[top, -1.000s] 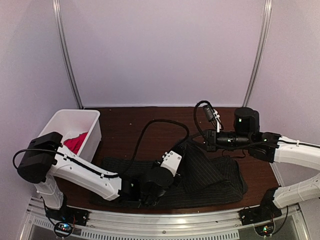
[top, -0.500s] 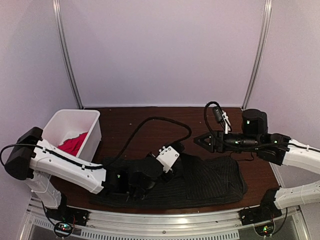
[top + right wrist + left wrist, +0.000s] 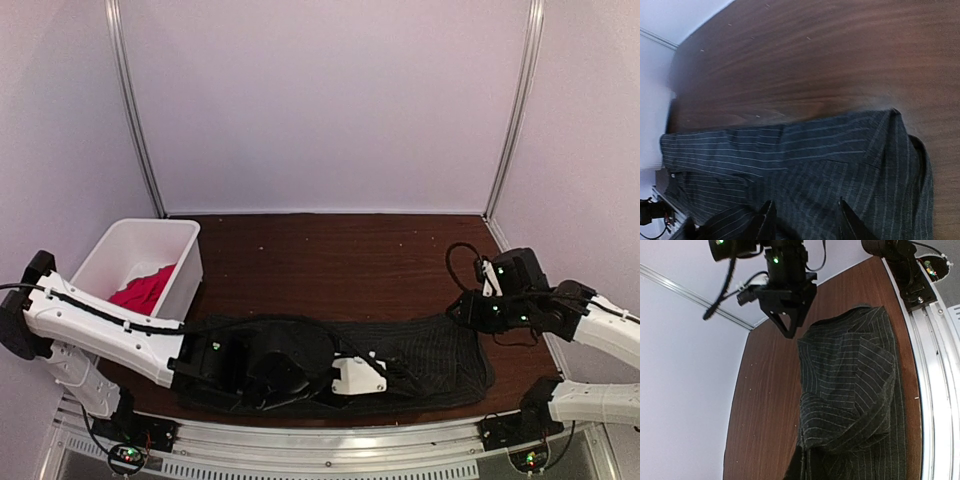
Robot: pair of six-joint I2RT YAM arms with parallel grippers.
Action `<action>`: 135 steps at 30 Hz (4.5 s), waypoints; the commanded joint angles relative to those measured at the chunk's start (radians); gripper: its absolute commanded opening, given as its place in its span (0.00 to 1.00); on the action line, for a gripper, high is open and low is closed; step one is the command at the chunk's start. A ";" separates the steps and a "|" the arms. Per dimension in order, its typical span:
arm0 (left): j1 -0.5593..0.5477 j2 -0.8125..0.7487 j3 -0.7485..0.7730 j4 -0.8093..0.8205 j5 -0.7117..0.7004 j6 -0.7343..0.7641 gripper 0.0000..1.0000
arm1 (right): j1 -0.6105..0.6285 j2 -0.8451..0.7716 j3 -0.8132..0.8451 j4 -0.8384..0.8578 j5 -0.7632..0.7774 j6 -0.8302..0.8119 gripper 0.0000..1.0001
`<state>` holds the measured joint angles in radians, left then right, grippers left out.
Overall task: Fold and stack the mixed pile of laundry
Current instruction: Fold the 1/3-folded shirt at the center of the board.
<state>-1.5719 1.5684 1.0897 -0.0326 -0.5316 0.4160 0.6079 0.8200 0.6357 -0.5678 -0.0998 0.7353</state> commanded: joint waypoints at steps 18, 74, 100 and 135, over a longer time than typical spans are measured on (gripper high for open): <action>0.004 -0.002 0.166 -0.240 0.129 0.056 0.00 | -0.291 0.227 -0.100 0.227 -0.166 -0.111 0.35; 0.035 0.043 0.274 -0.438 0.068 0.036 0.00 | -0.481 0.455 -0.181 0.461 -0.533 -0.170 0.25; 0.084 0.240 0.767 -1.082 0.450 -0.184 0.00 | -0.542 0.343 -0.122 0.383 -0.417 -0.262 0.46; 0.700 0.203 0.266 -0.916 0.831 -0.304 0.00 | -0.365 0.259 -0.108 0.419 -0.630 -0.361 0.60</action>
<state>-0.9047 1.7870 1.3067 -0.9325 0.3431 0.0891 0.2161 1.0695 0.5030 -0.1455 -0.7761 0.3950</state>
